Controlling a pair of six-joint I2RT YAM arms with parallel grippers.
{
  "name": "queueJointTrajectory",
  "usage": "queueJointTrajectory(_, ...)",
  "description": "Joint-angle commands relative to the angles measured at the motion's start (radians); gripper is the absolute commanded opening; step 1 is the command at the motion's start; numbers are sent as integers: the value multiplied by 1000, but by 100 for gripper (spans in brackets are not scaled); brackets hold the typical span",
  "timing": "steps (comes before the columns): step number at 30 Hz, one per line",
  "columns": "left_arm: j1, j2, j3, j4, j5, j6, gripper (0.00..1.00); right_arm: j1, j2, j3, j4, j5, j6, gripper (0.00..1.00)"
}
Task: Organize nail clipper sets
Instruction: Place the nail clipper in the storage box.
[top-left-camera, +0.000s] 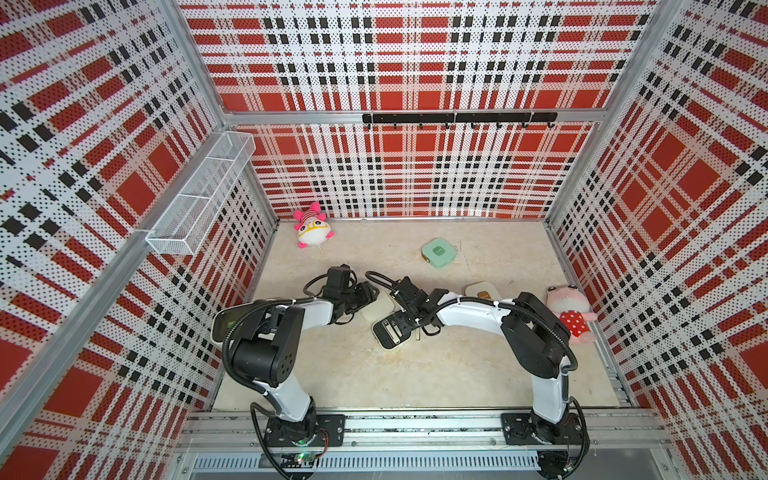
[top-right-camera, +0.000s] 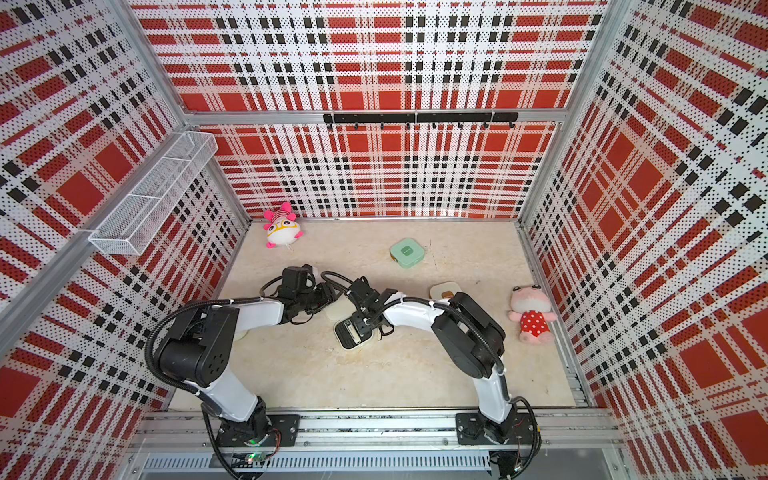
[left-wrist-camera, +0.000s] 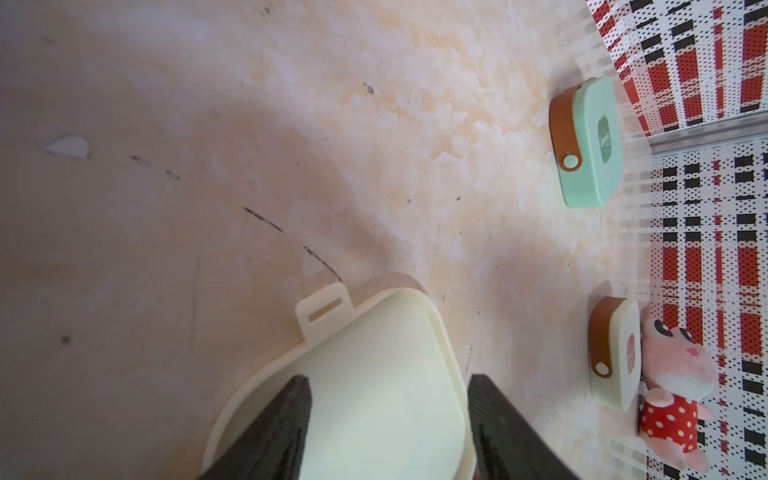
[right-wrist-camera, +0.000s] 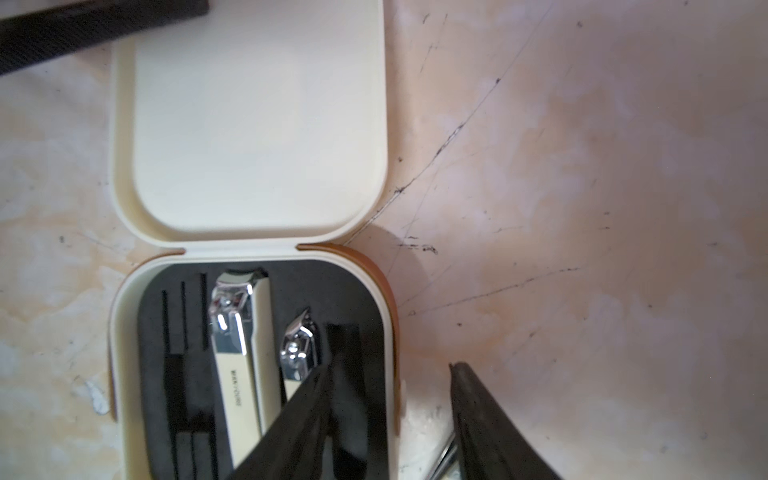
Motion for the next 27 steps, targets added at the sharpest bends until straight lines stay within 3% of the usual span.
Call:
queueJointTrajectory(1, -7, 8, 19, -21, -8, 16, 65, 0, -42, 14, 13, -30, -8, 52)
queueJointTrajectory(27, -43, 11, 19, -20, -13, 15, 65, 1, 12, -27, 31, -28, 1, 48)
